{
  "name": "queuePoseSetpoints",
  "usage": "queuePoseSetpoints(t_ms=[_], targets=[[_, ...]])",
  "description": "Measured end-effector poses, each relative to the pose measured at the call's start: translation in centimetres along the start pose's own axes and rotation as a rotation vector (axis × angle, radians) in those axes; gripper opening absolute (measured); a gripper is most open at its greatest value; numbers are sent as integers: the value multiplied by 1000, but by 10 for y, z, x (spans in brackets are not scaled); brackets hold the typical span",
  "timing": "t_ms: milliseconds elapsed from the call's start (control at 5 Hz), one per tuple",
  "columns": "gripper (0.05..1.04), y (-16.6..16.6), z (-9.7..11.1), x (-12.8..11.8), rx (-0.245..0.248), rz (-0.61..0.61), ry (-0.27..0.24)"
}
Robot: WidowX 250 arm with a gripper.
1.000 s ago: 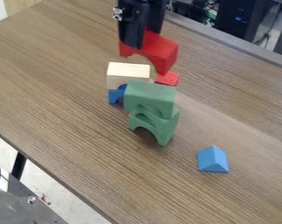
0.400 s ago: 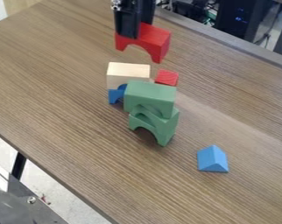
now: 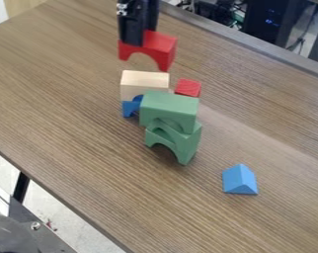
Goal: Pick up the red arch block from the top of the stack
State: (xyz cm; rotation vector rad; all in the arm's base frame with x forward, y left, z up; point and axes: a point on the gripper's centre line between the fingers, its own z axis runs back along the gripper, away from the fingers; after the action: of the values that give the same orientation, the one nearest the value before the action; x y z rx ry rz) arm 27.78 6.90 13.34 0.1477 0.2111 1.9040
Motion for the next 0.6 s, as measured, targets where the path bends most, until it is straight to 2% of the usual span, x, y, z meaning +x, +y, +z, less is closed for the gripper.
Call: queuePoseSetpoints(t_ms=[200,400,600], targets=[[540,-6,-5,24,11,60,-13],[540,-14,1,48,-19,107,-19],[540,-22,-1,80,-18,170,-10]])
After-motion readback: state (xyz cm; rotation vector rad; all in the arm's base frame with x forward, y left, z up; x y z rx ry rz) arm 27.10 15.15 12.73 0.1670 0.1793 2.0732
